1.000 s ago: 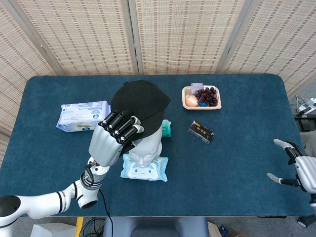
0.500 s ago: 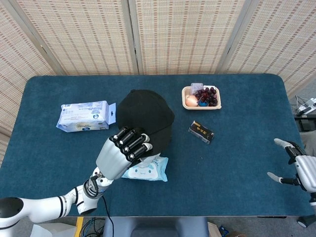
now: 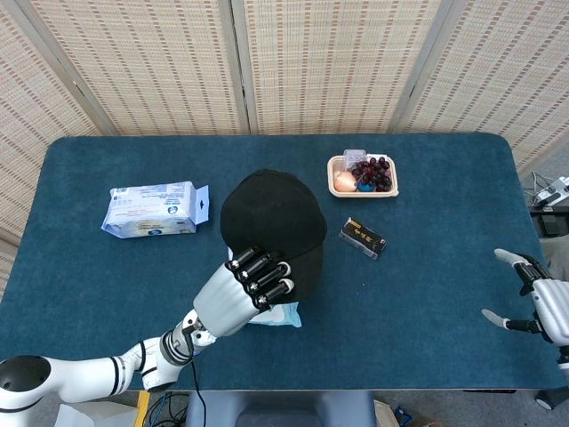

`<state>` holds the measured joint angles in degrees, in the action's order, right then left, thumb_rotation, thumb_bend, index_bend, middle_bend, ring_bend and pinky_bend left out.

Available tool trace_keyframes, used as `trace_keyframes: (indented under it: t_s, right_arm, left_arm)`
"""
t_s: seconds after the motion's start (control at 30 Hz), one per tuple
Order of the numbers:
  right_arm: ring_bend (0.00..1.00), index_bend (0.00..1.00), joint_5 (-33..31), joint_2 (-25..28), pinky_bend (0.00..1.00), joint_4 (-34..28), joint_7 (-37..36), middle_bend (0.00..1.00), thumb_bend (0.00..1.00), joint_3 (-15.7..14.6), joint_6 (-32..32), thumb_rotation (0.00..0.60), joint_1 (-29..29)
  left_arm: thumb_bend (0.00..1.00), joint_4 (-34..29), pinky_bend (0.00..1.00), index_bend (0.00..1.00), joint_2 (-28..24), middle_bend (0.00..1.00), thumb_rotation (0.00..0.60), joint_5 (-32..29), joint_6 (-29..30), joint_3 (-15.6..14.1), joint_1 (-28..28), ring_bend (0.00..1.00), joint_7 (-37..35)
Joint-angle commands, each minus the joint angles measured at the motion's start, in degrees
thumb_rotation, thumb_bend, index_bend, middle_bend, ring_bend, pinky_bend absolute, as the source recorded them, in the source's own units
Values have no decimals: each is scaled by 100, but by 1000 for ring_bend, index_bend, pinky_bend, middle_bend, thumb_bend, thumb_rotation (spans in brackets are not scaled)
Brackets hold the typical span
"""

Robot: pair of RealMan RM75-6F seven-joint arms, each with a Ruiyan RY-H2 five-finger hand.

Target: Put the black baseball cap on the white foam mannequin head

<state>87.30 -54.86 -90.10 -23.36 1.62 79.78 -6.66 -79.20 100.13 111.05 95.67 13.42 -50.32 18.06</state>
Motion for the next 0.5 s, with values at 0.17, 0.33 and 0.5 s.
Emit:
trace_keyframes:
  t_s: [0.17, 0.33, 0.5]
  right_arm:
    - [142, 163, 4, 1, 483, 6, -23, 221, 0, 5, -3, 600, 1]
    - [142, 162, 4, 2, 483, 11, -37, 221, 0, 9, -3, 600, 5]
    - [142, 163, 11, 1, 483, 16, -36, 221, 0, 9, -11, 600, 3]
  left_arm:
    - [290, 155, 506, 717, 98, 553, 600, -74, -126, -24, 8, 390, -64]
    - [290, 295, 506, 703, 171, 553, 600, -154, -201, -26, 19, 388, -118]
    - [290, 418, 506, 698, 232, 553, 600, -136, -157, -108, 86, 387, -152]
